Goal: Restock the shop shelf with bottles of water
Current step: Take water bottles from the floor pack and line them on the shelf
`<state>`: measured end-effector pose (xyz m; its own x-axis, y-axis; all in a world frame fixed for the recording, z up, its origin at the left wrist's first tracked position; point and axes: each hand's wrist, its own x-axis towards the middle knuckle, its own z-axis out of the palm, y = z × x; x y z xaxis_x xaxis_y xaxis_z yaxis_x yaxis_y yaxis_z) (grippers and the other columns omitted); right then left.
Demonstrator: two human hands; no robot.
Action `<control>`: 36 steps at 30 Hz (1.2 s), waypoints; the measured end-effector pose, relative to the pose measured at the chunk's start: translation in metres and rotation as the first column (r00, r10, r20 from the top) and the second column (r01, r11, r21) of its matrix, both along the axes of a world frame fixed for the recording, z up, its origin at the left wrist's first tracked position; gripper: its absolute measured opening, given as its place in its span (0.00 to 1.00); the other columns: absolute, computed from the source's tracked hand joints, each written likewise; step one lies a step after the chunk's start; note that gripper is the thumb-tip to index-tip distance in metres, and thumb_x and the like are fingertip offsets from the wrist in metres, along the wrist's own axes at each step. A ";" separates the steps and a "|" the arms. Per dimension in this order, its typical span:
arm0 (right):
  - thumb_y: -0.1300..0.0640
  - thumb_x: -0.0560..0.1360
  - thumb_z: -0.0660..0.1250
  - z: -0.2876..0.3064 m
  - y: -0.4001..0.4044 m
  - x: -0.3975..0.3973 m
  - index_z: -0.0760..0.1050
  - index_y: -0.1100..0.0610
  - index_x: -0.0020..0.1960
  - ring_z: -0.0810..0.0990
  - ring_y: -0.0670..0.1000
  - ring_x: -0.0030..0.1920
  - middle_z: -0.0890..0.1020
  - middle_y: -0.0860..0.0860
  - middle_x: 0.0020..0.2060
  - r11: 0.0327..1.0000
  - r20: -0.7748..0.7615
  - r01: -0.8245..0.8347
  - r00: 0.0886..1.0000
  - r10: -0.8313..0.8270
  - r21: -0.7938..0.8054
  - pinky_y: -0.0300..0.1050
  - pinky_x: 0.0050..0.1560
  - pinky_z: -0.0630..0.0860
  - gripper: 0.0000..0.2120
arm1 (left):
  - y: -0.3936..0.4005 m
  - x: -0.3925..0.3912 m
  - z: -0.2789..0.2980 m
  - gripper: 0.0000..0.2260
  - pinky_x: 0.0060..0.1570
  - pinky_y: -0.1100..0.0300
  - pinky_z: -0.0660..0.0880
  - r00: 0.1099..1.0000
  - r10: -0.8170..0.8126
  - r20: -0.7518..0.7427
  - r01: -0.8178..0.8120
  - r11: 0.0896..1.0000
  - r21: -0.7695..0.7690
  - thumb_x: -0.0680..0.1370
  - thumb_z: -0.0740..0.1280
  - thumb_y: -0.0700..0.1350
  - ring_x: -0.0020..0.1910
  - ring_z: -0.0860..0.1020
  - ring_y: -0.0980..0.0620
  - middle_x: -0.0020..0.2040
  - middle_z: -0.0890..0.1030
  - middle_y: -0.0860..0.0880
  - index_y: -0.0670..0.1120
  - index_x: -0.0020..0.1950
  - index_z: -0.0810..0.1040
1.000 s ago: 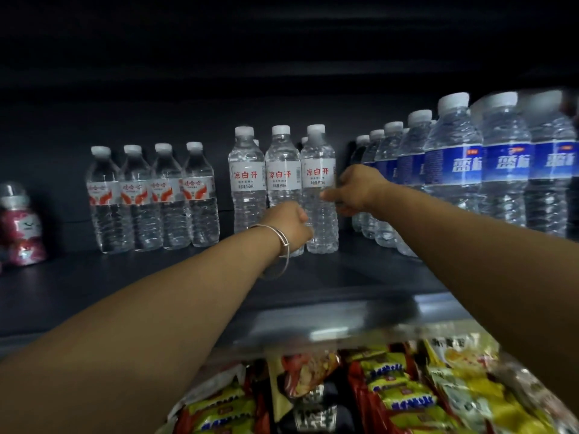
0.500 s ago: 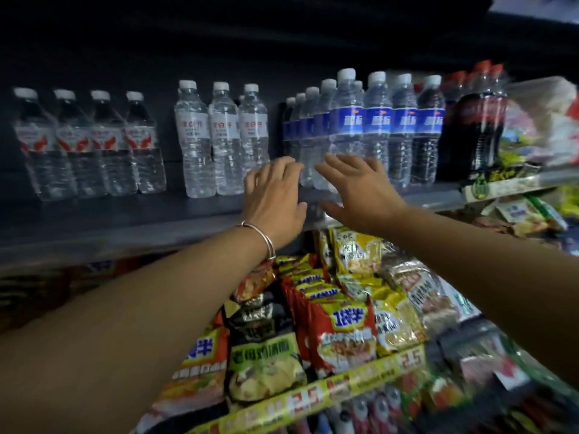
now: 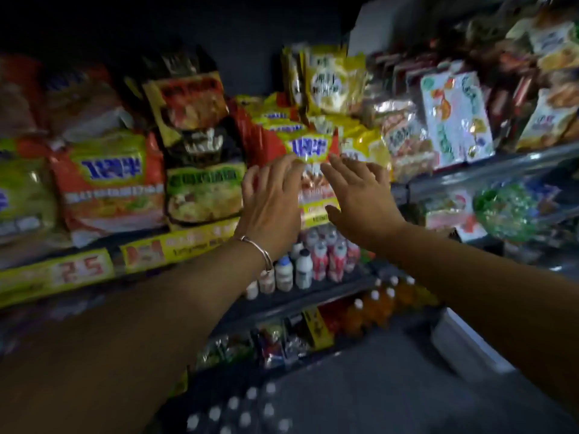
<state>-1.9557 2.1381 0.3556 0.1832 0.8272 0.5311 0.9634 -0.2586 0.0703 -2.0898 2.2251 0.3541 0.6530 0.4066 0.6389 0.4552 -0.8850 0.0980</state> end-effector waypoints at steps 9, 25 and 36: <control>0.60 0.61 0.75 -0.271 -0.013 -0.019 0.75 0.64 0.62 0.77 0.62 0.59 0.77 0.61 0.61 0.981 -0.207 0.018 0.977 -0.059 -0.191 0.60 0.56 0.70 0.30 | -0.009 -0.020 -0.265 0.32 0.65 0.43 0.61 0.983 -0.069 -0.171 0.044 0.988 -0.146 0.62 0.72 0.34 0.66 0.66 0.45 0.68 0.69 0.43 0.43 0.66 0.70; 0.45 0.73 0.67 -0.672 -0.027 -0.112 0.47 0.54 0.77 0.50 0.56 0.75 0.49 0.52 0.77 0.685 -0.473 -0.223 0.858 -0.200 -0.694 0.53 0.70 0.52 0.41 | -0.014 -0.092 -0.652 0.32 0.68 0.47 0.54 0.926 -0.084 -0.368 -0.084 0.905 -0.417 0.64 0.71 0.34 0.65 0.63 0.47 0.69 0.68 0.43 0.44 0.67 0.68; 0.55 0.67 0.75 -0.746 -0.012 -0.123 0.65 0.55 0.68 0.76 0.57 0.58 0.77 0.55 0.59 0.673 -0.726 -0.418 0.634 -0.264 -0.610 0.46 0.54 0.72 0.33 | -0.011 -0.111 -0.709 0.29 0.69 0.47 0.52 0.929 -0.127 -0.349 -0.101 0.818 -0.567 0.66 0.52 0.42 0.65 0.60 0.49 0.70 0.67 0.43 0.42 0.68 0.68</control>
<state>-2.0791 2.1265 -0.3903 0.1155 0.8751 -0.4699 0.7650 -0.3801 -0.5199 -2.2008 2.2143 -0.3553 0.7937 0.6080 0.0189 0.5467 -0.7267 0.4160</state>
